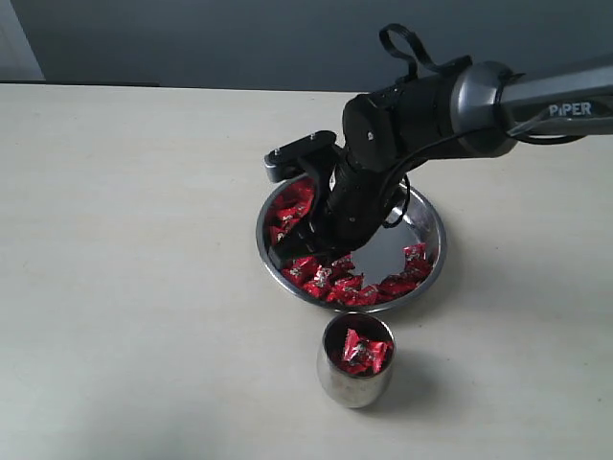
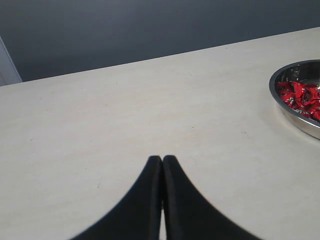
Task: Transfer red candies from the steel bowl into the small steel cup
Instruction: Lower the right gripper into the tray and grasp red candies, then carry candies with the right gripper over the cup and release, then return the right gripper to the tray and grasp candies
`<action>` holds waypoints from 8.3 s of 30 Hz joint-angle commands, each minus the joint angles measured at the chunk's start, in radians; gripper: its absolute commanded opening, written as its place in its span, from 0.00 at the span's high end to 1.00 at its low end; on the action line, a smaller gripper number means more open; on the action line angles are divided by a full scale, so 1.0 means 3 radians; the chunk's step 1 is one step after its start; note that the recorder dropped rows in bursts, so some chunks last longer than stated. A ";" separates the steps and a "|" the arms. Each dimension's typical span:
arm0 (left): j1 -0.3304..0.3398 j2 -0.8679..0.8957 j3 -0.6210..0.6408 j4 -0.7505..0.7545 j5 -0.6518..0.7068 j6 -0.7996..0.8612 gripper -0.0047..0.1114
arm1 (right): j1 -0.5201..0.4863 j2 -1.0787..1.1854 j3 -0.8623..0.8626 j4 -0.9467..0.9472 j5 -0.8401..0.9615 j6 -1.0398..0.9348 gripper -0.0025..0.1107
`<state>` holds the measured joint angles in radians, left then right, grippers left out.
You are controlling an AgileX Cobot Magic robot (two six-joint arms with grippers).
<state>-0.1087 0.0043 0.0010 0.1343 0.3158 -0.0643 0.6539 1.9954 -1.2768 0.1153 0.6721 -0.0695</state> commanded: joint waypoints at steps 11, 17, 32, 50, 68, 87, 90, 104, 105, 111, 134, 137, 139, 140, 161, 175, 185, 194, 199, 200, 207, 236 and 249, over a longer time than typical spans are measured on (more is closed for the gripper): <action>-0.0017 -0.0014 -0.0003 -0.0008 -0.0024 -0.0013 0.96 | -0.0019 -0.0372 0.0001 -0.0184 0.0150 0.0050 0.98; -0.0017 -0.0014 -0.0003 -0.0008 -0.0024 -0.0013 0.96 | -0.0019 -0.0163 -0.0008 -0.0046 -0.0177 -0.0069 0.81; -0.0017 -0.0014 -0.0003 -0.0008 -0.0024 -0.0013 0.96 | -0.0019 0.0207 -0.0016 0.0099 -0.0499 -0.0098 0.65; -0.0017 -0.0014 -0.0003 -0.0008 -0.0024 -0.0013 0.96 | -0.0019 -0.0263 -0.0016 -0.0097 -0.0483 -0.0090 0.98; -0.0017 -0.0014 -0.0003 -0.0008 -0.0024 -0.0013 0.96 | -0.0392 -0.0073 -0.0016 -0.0661 -0.0258 0.0277 0.98; -0.0017 -0.0014 -0.0003 -0.0008 -0.0018 -0.0013 0.96 | -0.0552 0.0150 -0.0016 -0.0732 -0.0188 0.0212 0.73; -0.0017 -0.0014 -0.0003 -0.0008 -0.0018 -0.0013 0.96 | -0.0551 0.0186 -0.0016 -0.0740 -0.0289 0.0212 0.73; -0.0017 -0.0014 -0.0003 -0.0008 -0.0018 -0.0013 0.96 | -0.0551 0.0309 -0.0016 -0.0731 -0.0409 0.0212 0.88; -0.0017 -0.0014 -0.0003 -0.0008 -0.0018 -0.0013 0.96 | -0.0551 0.0291 -0.0016 -0.0731 -0.0415 0.0232 0.93; -0.0017 -0.0014 -0.0003 -0.0008 -0.0018 -0.0013 0.96 | -0.0551 0.0076 -0.0016 -0.0731 -0.0384 0.0232 0.98; -0.0017 -0.0014 -0.0003 -0.0008 -0.0018 -0.0013 0.96 | 0.0307 -0.1564 0.1085 0.0508 0.0591 -0.0103 0.98; -0.0017 -0.0014 -0.0003 -0.0008 -0.0018 -0.0013 0.96 | 0.0350 -0.1565 0.1085 0.0541 0.0708 -0.0113 0.98; -0.0017 -0.0014 -0.0003 -0.0008 -0.0018 -0.0013 0.96 | 0.0350 -0.1565 0.1085 0.0556 0.0732 -0.0112 0.98; -0.0017 -0.0014 -0.0003 -0.0008 -0.0018 -0.0013 0.96 | 0.0350 -0.1565 0.1085 0.0543 0.0722 -0.0112 0.98; -0.0017 -0.0014 -0.0003 -0.0008 -0.0018 -0.0013 0.96 | 0.0350 -0.1343 0.1085 0.0433 0.0586 -0.0112 0.76; -0.0017 -0.0014 -0.0003 -0.0008 -0.0018 -0.0013 0.96 | 0.0344 -0.1274 0.1007 0.0035 0.0443 -0.0004 0.67; -0.0017 -0.0014 -0.0003 -0.0008 -0.0018 -0.0013 0.96 | 0.0139 -0.1173 0.0740 -0.1307 0.0131 0.1168 0.67; -0.0017 -0.0014 -0.0003 -0.0008 -0.0018 -0.0013 0.96 | -0.0398 -0.0769 0.0740 -0.0982 -0.0439 0.1131 0.68; -0.0017 -0.0014 -0.0003 -0.0008 -0.0018 -0.0013 0.96 | -0.0437 -0.0525 0.0740 -0.0880 -0.0556 0.0870 0.68; -0.0017 -0.0014 -0.0003 -0.0008 -0.0018 -0.0013 0.96 | -0.0437 -0.0491 0.0740 -0.0880 -0.0604 0.0863 0.68; -0.0017 -0.0014 -0.0003 -0.0008 -0.0018 -0.0013 0.96 | -0.0437 -0.0160 0.0425 -0.0829 -0.0629 0.0857 0.68; -0.0017 -0.0014 -0.0003 -0.0008 -0.0018 -0.0013 0.96 | -0.0521 0.0092 0.0200 -0.0673 -0.0180 0.0821 0.68; -0.0017 -0.0014 -0.0003 -0.0008 -0.0018 -0.0013 0.96 | -0.0521 0.0129 0.0200 -0.0659 -0.0157 0.0818 0.81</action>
<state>-0.1087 0.0043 0.0010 0.1343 0.3158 -0.0625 0.5046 2.0308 -1.2117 -0.0827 0.6182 0.1827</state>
